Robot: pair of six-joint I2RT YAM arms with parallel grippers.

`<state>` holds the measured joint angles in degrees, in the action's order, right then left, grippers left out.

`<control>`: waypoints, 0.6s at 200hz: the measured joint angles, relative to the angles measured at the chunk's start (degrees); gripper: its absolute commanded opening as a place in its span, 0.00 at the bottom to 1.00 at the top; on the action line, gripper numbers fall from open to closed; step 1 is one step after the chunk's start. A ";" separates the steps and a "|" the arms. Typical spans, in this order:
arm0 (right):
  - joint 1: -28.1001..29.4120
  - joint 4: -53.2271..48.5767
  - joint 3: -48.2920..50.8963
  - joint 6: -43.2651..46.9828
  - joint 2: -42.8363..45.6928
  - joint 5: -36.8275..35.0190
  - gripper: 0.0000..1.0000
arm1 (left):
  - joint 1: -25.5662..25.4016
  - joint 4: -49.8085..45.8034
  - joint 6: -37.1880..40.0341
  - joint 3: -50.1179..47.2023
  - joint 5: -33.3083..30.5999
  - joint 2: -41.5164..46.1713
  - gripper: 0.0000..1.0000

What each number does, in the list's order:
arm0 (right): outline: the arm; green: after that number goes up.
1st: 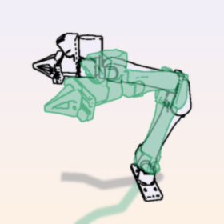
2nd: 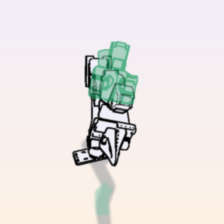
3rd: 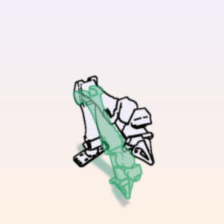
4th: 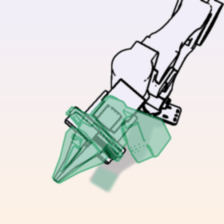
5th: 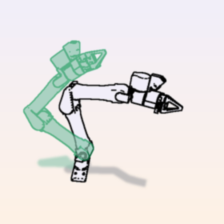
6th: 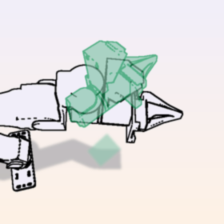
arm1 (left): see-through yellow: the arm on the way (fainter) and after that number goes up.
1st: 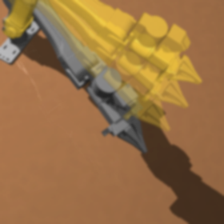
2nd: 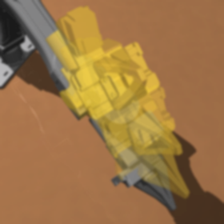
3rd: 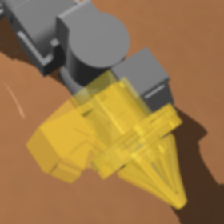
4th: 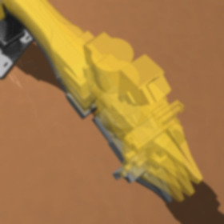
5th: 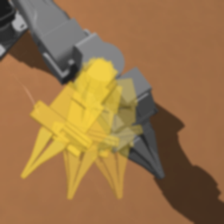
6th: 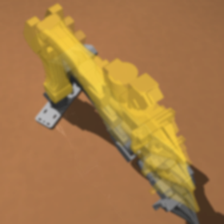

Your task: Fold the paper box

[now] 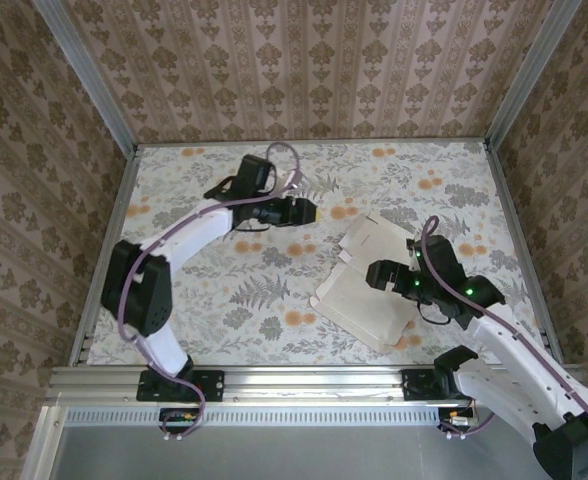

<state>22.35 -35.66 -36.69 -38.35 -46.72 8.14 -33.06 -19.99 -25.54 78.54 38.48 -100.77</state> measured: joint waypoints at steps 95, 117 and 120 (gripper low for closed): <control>6.21 10.91 9.22 -5.62 -7.63 0.28 1.00 | -8.55 -21.11 17.09 35.43 -9.64 -31.69 0.53; 8.79 13.18 9.46 -6.43 -10.60 0.24 1.00 | -9.01 -24.04 19.21 41.09 -11.17 -35.67 0.53; 9.05 13.44 9.46 -6.49 -10.99 0.24 1.00 | -9.05 -24.48 19.45 41.99 -11.41 -36.33 0.53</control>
<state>31.40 -22.22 -27.22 -44.84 -57.71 8.38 -42.11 -44.47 -6.09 120.53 27.07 -137.10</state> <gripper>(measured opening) 0.999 0.525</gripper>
